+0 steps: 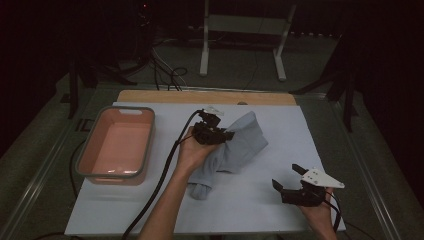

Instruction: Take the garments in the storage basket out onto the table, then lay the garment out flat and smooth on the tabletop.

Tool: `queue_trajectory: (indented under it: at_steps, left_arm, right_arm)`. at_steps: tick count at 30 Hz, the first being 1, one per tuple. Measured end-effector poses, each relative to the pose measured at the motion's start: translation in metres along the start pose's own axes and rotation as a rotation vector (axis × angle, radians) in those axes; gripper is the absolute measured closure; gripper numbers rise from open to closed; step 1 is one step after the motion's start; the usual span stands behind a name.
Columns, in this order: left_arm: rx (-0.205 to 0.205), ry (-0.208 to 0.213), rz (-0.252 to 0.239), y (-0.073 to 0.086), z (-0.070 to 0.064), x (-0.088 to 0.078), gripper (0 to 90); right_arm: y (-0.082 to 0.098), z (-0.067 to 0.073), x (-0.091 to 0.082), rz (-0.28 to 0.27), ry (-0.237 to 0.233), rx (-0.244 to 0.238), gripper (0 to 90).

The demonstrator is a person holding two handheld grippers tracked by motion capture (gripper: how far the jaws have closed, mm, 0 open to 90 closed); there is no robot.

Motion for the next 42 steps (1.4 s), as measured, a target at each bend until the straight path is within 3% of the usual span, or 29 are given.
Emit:
queue_trajectory:
  at_steps: [9,11,13,14,20,27,39,42]
  left_arm:
    - [0.046,0.053,0.049,0.006,-0.011,0.017,76.2]
    - [0.040,0.066,0.016,0.004,-0.011,0.016,71.5]
    - [0.008,0.074,-0.047,-0.002,-0.009,0.010,56.5]
    - [0.012,0.058,-0.055,-0.003,-0.008,0.008,46.6]
    - [-0.001,-0.032,-0.084,-0.004,0.001,-0.005,19.2]
    - [-0.008,-0.070,-0.125,-0.002,0.007,-0.020,2.1]
    - [0.032,-0.134,-0.153,0.010,0.011,-0.045,0.7]
    - [0.035,-0.162,-0.183,0.016,0.013,-0.056,0.7]
  right_arm:
    - [0.000,0.000,0.000,0.001,-0.002,0.001,7.5]
    - [0.000,0.000,-0.001,0.000,-0.006,0.002,7.5]
    - [0.000,0.000,-0.001,0.000,-0.006,0.001,7.5]
    - [0.000,0.001,-0.001,0.001,-0.007,0.001,7.5]
    - [0.000,0.000,0.000,-0.002,-0.011,-0.002,7.5]
    - [0.000,0.001,0.001,0.002,-0.007,-0.005,7.5]
    - [0.001,0.000,0.001,0.003,-0.005,-0.001,7.5]
    - [0.001,0.001,0.002,0.006,-0.010,-0.004,7.5]
Point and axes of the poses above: each handheld gripper's, and its own axes: x roughly forward along the jaws, y roughly out of its underside, z roughly to its left, the point moved 6 cm from there along x, roughly forward along the jaws, and after that the axes turned 14 degrees about y, right-handed, at the moved point
